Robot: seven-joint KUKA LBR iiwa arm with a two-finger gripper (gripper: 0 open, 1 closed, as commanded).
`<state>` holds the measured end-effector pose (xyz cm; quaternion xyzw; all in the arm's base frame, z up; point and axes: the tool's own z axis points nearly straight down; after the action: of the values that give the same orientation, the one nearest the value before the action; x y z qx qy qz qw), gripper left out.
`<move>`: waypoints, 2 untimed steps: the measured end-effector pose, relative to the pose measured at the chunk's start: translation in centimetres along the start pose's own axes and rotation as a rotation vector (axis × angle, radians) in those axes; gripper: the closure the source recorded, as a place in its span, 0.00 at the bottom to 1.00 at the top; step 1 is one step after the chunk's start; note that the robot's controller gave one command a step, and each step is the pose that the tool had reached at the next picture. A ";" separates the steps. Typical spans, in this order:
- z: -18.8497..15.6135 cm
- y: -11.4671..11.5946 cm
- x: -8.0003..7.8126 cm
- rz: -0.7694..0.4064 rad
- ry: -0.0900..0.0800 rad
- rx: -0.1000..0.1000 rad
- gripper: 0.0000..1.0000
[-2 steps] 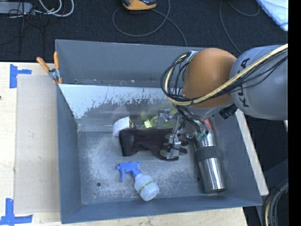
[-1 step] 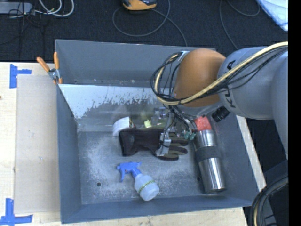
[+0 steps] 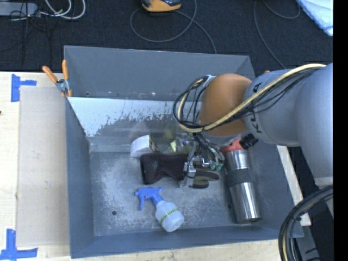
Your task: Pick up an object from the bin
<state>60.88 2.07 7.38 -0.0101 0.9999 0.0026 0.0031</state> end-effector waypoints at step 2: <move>-1.9 0.6 0.4 0.005 0.011 0.005 1.00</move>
Offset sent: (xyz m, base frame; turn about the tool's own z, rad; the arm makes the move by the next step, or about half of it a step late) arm 0.0000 0.0000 0.0000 0.0000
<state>60.43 2.66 9.29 -0.0078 1.0000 0.0000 -0.0024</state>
